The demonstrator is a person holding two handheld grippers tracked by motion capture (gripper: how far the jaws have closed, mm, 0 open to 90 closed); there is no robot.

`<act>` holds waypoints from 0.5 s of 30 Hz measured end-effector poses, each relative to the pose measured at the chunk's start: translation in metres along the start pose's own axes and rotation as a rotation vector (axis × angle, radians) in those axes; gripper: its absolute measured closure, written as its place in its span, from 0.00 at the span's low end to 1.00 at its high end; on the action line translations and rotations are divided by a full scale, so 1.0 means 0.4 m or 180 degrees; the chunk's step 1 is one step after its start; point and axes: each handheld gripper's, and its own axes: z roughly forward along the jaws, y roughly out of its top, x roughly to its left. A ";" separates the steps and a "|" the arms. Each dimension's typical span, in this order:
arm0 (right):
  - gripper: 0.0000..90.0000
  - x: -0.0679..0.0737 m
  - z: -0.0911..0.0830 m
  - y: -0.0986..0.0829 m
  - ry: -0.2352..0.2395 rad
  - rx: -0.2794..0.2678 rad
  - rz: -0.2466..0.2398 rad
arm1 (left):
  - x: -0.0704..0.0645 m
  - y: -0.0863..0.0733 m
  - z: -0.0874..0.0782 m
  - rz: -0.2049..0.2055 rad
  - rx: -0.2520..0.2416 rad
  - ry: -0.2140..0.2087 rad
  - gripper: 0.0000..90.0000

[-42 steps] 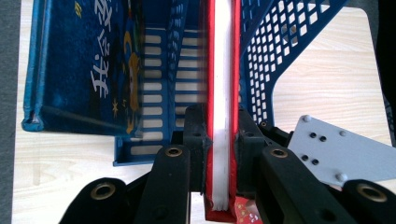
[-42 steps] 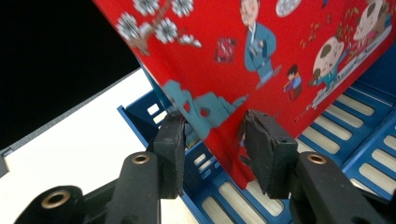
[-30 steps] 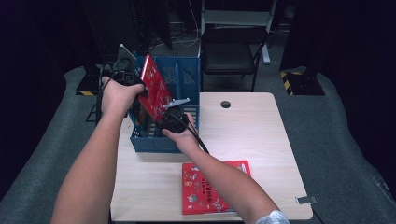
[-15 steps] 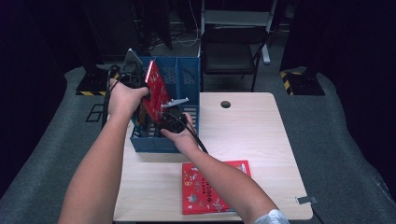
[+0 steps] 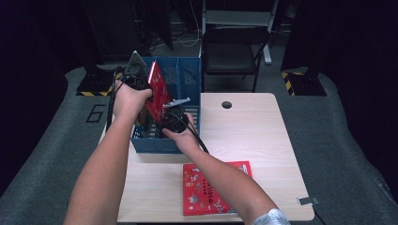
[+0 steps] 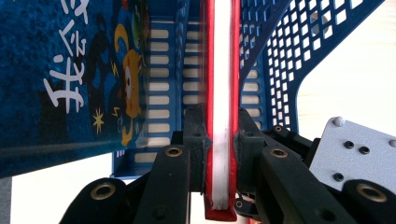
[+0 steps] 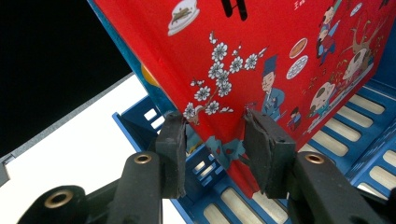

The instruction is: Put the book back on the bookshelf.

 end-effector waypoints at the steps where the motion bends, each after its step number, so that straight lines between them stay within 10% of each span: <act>1: 0.66 -0.001 0.002 -0.001 0.0004 -0.0001 0.0002 | -0.001 -0.001 0.004 -0.0020 -0.0023 0.0018 0.88; 15: 0.67 0.000 0.012 0.008 0.0012 -0.0011 -0.0038 | -0.007 -0.005 0.036 0.0014 -0.0014 0.0094 0.88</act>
